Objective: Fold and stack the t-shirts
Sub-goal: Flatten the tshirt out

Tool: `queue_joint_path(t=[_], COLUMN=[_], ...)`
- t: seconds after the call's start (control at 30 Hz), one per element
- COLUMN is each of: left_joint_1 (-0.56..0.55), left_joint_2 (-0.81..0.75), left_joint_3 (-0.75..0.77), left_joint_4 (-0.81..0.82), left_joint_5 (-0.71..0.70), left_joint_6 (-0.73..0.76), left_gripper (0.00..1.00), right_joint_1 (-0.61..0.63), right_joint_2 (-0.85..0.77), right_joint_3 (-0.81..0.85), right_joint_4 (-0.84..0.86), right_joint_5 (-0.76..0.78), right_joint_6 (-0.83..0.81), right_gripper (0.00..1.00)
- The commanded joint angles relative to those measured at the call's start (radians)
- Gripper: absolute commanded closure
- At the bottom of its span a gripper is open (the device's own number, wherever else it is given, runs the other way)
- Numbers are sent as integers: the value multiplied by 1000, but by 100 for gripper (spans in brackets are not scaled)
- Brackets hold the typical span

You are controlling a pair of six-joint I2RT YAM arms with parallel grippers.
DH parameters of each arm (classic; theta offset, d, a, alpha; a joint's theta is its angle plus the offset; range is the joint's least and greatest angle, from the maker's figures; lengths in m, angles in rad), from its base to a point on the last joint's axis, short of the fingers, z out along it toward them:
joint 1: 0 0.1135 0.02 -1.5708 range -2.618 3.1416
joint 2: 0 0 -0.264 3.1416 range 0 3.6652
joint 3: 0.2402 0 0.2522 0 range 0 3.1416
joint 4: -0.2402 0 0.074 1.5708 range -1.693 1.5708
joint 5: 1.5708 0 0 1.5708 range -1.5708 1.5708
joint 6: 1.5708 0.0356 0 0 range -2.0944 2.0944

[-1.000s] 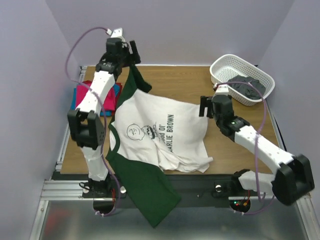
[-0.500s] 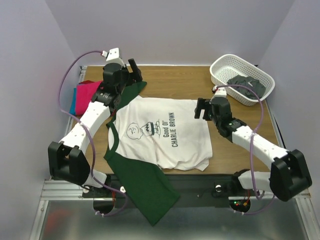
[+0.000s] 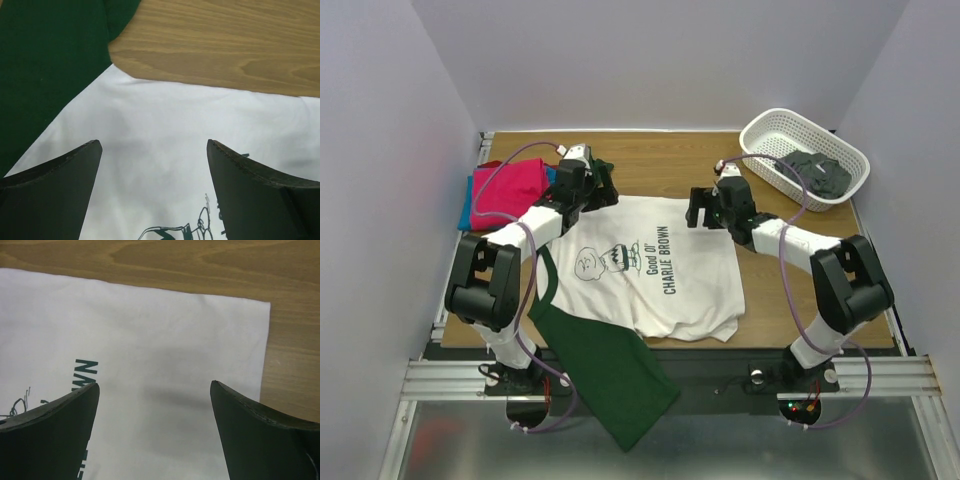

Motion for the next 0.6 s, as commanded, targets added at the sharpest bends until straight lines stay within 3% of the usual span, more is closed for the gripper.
queue_joint_path(t=[0.0,0.23,0.57], left_joint_1=[-8,-18,-61], left_joint_2=[-8,63,211], left_joint_3=[-7,-3,57], left_joint_4=[122,152,186], left_joint_5=[52,104,161], left_joint_6=[-8,-8,-10], left_gripper=[2,2,2], right_joint_1=[-15,-50,-107], right_joint_2=[83,214,346], right_joint_3=[42,115,218], right_joint_4=[42,-40,-178], right_joint_5=[-77,-90,3], right_joint_6=[17,37,27], right_gripper=[2,2,2])
